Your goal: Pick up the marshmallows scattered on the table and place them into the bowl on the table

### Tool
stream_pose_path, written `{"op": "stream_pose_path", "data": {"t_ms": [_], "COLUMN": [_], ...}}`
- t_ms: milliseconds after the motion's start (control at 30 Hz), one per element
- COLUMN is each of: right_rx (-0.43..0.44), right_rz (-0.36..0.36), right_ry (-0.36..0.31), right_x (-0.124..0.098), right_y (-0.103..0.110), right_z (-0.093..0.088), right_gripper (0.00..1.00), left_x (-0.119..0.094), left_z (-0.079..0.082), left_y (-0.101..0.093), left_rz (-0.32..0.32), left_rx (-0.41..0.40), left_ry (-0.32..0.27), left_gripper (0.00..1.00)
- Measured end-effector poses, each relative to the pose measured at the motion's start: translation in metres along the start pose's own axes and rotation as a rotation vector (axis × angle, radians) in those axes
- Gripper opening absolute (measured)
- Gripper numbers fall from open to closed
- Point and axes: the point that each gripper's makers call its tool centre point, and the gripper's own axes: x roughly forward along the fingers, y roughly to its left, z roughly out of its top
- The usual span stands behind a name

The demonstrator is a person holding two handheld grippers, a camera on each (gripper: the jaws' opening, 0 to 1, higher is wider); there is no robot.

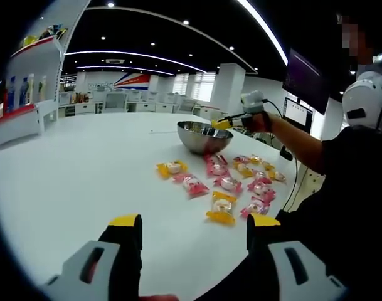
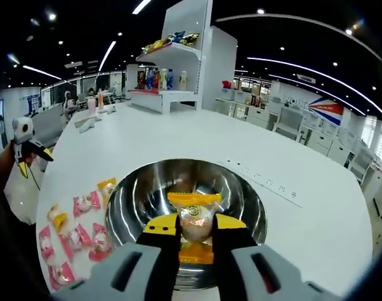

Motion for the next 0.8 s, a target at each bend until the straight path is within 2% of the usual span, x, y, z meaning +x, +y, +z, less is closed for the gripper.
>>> {"op": "stream_pose_path", "data": {"t_ms": [467, 700, 767, 800], "right_rx": [-0.005, 0.003, 0.018, 0.031], "right_rz": [0.027, 0.027, 0.021, 0.027], "right_ry": [0.048, 0.056, 0.041, 0.025], "right_x": [0.014, 0.014, 0.013, 0.012], "right_y": [0.011, 0.016, 0.015, 0.016], "right_z": [-0.006, -0.009, -0.006, -0.003], "right_gripper": [0.21, 0.22, 0.25, 0.30], "left_x": [-0.003, 0.002, 0.003, 0.003], "left_z": [-0.001, 0.001, 0.001, 0.001], "left_y": [0.004, 0.002, 0.002, 0.002], "left_rz": [0.015, -0.001, -0.005, -0.005], "left_rx": [-0.002, 0.003, 0.008, 0.008], "left_ry": [0.002, 0.002, 0.005, 0.006], "left_gripper": [0.67, 0.67, 0.67, 0.67]}}
